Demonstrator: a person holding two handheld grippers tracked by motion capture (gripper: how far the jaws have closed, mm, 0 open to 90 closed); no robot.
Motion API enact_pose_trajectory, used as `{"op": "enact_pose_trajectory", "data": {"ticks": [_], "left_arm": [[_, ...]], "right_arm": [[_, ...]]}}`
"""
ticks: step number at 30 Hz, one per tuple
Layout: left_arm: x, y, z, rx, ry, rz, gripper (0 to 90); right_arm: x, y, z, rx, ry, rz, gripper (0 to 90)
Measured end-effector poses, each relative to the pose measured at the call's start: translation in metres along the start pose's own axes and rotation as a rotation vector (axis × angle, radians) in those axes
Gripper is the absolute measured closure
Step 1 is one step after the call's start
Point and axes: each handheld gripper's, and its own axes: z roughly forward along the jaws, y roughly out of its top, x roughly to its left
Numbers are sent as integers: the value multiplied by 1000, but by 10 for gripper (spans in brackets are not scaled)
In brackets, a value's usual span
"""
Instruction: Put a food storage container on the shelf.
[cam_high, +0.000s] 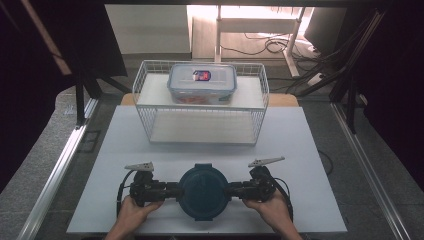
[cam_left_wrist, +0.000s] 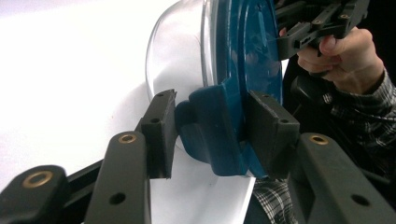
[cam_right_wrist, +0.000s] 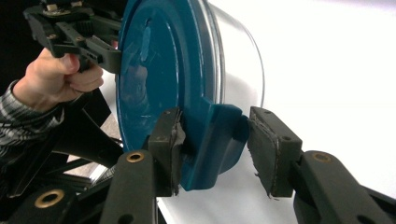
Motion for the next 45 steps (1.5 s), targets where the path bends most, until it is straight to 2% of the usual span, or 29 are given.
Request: {"op": "enact_pose_trajectory", "data": {"ticks": [2, 6, 10, 15, 19, 24, 45], "left_arm": [[1, 0, -2, 0, -15, -19, 566], [-2, 3, -2, -19, 11, -8, 578], [1, 7, -1, -19, 13, -24, 577], [-2, 15, -3, -33, 34, -3, 575], [-7, 26, -8, -51, 55, 35, 569], [-11, 37, -14, -63, 74, 64, 566], [-23, 95, -34, -112, 99, 110, 562]], "right_arm": [[3, -1, -1, -7, -9, 0, 559], [5, 0, -2, -24, -20, -7, 566], [7, 2, -2, -37, -48, -40, 566], [5, 6, -4, -60, -50, -46, 564], [10, 14, -8, -81, -60, -82, 565], [15, 25, -13, -106, -69, -114, 565], [24, 76, -34, -177, -81, -153, 564]]}}
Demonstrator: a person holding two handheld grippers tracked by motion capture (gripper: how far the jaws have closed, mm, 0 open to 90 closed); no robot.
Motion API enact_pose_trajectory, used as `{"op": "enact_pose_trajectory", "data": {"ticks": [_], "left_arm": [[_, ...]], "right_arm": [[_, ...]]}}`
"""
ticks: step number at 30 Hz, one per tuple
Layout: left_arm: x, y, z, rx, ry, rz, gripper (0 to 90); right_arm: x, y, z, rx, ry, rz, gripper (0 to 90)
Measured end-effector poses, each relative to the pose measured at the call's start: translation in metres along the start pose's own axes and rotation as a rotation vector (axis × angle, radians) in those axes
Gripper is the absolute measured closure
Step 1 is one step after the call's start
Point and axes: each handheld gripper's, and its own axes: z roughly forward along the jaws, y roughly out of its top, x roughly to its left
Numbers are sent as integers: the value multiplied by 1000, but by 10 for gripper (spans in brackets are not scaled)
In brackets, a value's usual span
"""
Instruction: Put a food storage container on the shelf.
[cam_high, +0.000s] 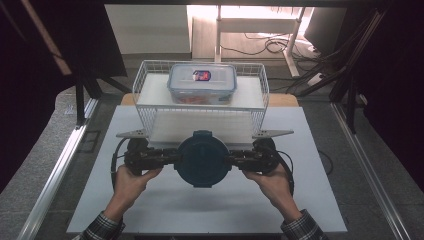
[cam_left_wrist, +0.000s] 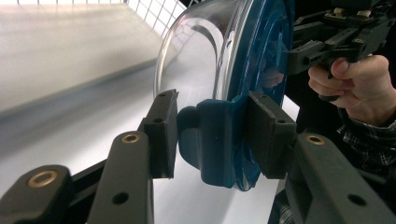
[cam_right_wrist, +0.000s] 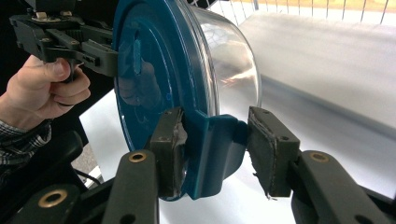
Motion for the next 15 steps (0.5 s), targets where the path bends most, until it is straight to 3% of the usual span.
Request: {"op": "enact_pose_trajectory", "data": {"ticks": [15], "left_arm": [[-11, 60, -17, -54, 14, 42, 563]], "right_arm": [[5, 53, -20, -66, -7, -27, 564]]}}
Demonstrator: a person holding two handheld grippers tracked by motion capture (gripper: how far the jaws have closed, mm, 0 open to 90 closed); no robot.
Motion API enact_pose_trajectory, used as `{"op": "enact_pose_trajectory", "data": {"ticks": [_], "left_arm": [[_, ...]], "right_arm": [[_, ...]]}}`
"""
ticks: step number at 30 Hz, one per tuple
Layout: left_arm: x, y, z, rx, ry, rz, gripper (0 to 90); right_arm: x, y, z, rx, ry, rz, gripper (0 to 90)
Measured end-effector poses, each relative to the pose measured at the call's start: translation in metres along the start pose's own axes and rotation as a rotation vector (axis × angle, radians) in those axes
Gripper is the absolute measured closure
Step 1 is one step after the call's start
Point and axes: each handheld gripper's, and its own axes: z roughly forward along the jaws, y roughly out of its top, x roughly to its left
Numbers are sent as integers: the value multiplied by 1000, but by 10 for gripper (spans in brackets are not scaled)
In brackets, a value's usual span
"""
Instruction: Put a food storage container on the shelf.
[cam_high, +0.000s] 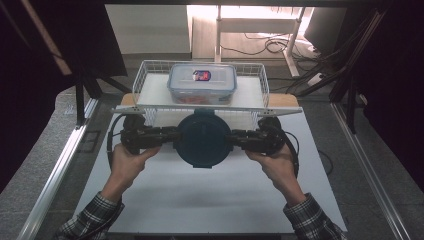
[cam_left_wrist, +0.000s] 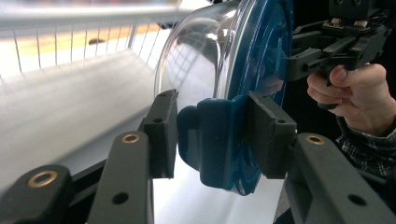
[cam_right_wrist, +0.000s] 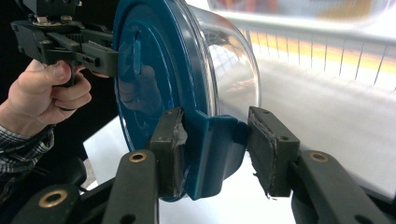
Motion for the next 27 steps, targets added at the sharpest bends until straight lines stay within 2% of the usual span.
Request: {"op": "enact_pose_trajectory", "data": {"ticks": [12, 20, 27], "left_arm": [[2, 45, -13, -53, 1, 12, 565], [6, 71, -18, -73, -12, 12, 568], [8, 101, -20, -80, -6, 16, 568]], "right_arm": [[2, 49, -7, -55, -9, -26, 564], [1, 77, -10, -83, -14, -32, 565], [-4, 101, -14, -110, -9, -20, 565]]}}
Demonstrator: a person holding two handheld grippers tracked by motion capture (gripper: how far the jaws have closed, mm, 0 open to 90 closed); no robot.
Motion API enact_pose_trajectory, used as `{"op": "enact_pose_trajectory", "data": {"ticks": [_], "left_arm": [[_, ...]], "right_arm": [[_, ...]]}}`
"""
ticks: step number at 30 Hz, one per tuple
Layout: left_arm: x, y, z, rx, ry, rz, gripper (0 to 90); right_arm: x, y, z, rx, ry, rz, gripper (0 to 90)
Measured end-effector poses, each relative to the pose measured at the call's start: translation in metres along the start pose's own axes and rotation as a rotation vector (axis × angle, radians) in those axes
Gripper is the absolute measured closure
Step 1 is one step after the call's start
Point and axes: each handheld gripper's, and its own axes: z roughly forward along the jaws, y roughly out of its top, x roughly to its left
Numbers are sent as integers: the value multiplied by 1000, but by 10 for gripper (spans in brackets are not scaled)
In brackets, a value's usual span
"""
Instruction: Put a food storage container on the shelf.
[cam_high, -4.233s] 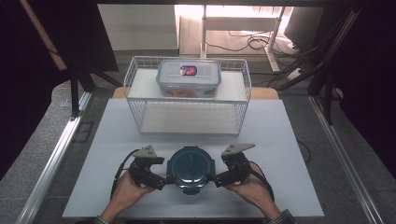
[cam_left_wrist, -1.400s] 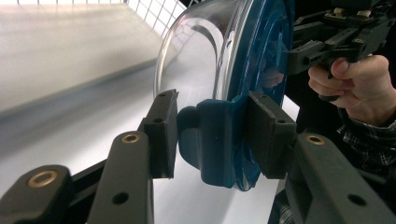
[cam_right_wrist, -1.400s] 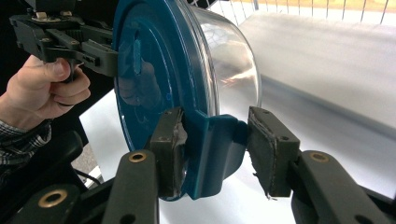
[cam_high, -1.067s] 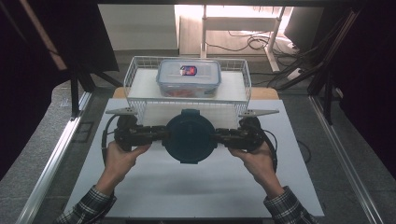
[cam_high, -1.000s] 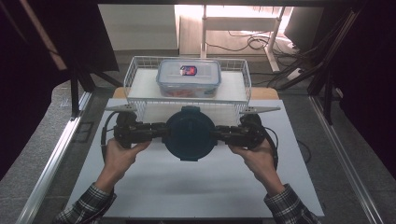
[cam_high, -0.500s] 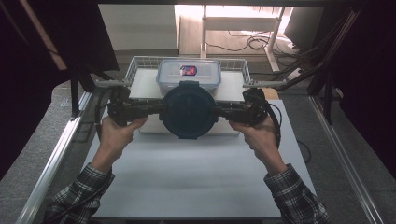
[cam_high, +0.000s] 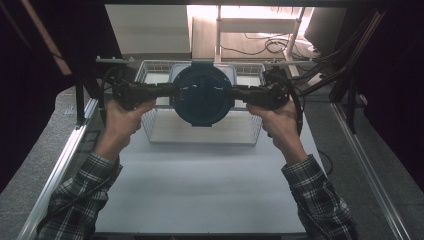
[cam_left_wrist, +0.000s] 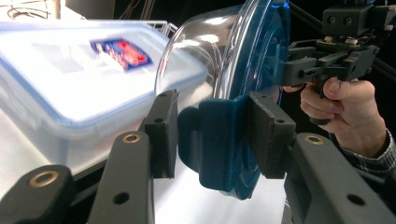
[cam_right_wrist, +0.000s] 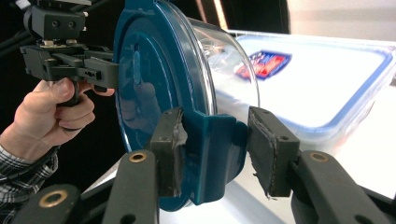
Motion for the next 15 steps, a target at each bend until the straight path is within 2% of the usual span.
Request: {"op": "enact_pose_trajectory", "data": {"ticks": [7, 15], "left_arm": [[6, 30, 2, -2, 4, -5, 568], [23, 48, 9, -14, -6, -40, 568]], "right_arm": [[-7, 26, 1, -26, -2, 18, 565], [-22, 49, 7, -54, -4, 30, 566]]}}
